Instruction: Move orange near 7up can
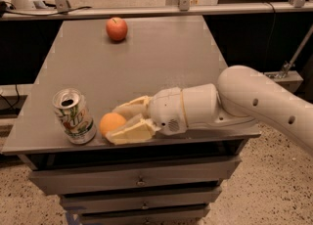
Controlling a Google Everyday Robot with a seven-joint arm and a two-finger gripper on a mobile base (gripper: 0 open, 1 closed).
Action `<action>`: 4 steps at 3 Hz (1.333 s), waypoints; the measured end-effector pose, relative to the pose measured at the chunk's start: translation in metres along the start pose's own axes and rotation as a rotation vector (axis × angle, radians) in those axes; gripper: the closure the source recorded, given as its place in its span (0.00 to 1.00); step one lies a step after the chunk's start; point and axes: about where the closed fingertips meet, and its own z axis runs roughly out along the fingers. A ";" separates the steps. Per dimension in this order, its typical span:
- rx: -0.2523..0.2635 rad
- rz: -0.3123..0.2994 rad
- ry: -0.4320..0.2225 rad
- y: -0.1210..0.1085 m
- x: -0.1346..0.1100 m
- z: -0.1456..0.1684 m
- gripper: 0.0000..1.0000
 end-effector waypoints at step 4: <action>-0.051 -0.142 -0.042 -0.013 -0.014 0.050 1.00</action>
Offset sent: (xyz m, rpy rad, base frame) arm -0.0120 0.0601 -0.0041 0.0591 -0.0688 0.1159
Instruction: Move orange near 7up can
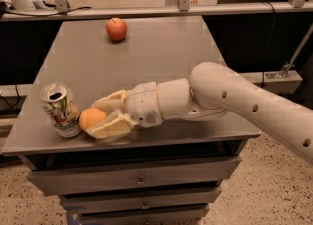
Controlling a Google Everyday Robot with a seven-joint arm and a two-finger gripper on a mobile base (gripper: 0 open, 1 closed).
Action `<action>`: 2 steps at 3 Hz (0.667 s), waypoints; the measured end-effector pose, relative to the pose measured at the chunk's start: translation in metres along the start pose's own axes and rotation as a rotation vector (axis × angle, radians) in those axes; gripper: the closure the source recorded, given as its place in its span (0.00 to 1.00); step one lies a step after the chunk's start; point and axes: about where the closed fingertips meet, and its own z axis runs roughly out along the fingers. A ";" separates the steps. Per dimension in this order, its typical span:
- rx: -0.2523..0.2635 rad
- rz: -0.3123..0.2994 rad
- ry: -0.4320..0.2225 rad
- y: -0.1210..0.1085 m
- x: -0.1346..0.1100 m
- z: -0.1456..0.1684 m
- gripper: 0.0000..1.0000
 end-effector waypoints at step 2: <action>0.003 -0.006 0.007 -0.015 0.007 0.002 0.82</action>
Offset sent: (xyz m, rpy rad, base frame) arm 0.0198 -0.0014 -0.0134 -0.0115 0.0090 -0.0006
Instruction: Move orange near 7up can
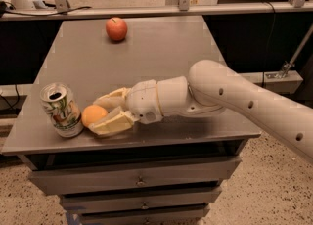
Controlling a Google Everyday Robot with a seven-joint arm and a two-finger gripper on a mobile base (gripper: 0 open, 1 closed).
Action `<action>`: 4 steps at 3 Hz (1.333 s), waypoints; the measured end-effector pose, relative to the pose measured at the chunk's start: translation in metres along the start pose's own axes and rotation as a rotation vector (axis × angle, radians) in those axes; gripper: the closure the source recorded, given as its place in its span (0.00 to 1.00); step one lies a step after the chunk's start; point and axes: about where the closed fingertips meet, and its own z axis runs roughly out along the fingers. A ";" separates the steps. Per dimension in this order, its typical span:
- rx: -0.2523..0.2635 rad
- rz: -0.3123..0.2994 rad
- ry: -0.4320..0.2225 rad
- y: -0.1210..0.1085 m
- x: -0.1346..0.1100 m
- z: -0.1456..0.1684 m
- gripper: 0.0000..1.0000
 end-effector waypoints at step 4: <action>0.004 -0.007 0.008 -0.006 -0.003 -0.005 0.00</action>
Offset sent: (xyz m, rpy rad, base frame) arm 0.0008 -0.0019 -0.0058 -0.0056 0.0208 0.0065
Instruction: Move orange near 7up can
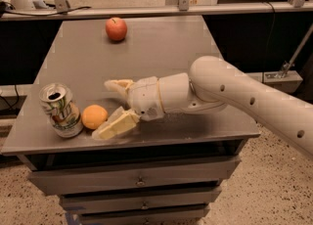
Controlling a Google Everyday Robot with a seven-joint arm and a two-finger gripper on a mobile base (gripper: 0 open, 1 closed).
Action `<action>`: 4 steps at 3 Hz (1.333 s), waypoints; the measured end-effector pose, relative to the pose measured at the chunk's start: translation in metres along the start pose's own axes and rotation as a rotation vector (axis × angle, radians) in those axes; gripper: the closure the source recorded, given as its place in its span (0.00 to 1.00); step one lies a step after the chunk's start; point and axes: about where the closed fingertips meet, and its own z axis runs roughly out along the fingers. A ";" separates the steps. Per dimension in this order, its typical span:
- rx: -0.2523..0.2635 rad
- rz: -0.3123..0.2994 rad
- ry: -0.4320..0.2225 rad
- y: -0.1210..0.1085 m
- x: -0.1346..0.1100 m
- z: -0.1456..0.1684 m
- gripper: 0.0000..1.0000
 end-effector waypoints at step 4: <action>0.244 -0.110 -0.008 -0.107 -0.045 -0.188 0.00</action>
Offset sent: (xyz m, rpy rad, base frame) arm 0.0681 -0.1025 0.0625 -0.0067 -0.1077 -0.1133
